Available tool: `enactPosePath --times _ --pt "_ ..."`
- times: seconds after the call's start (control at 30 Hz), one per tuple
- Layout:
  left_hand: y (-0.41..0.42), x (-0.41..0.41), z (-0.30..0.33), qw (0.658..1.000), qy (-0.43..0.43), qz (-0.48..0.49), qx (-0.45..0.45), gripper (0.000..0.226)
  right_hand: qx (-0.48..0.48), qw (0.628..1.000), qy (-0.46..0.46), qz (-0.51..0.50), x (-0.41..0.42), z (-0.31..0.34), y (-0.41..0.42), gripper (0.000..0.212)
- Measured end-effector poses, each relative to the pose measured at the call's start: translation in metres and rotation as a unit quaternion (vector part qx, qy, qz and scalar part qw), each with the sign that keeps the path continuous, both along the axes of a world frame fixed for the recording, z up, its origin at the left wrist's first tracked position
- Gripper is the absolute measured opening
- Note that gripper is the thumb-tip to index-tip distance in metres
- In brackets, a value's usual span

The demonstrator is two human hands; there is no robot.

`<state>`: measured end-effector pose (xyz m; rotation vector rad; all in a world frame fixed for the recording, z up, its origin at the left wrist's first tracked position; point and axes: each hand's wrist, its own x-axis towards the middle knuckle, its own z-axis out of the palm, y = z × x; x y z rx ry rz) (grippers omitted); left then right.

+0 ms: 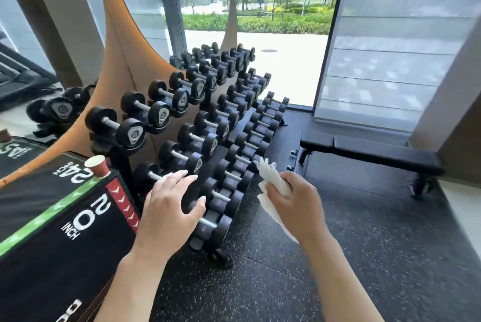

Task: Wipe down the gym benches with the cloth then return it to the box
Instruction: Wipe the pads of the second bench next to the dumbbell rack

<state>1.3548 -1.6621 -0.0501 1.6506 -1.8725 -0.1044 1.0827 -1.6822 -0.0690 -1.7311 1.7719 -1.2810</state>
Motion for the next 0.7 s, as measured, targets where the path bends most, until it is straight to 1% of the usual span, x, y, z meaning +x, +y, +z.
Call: enactPosePath --times 0.23,0.4,0.57,0.7 --pt "-0.137 0.026 -0.006 0.995 0.012 -0.099 -0.007 0.052 -0.014 0.995 0.023 -0.097 0.026 0.003 -0.082 0.011" --pt "-0.215 0.043 0.010 0.986 0.010 -0.165 -0.002 0.053 -0.018 0.988 0.016 -0.151 0.055 0.021 -0.131 0.011" --pt "-0.260 0.046 0.017 0.976 0.037 -0.213 0.003 0.051 0.001 0.984 0.033 -0.175 0.066 0.032 -0.155 0.011" --pt "-0.287 0.051 0.011 0.972 0.062 -0.228 0.000 0.049 0.003 0.980 0.053 -0.191 0.060 0.040 -0.175 0.009"
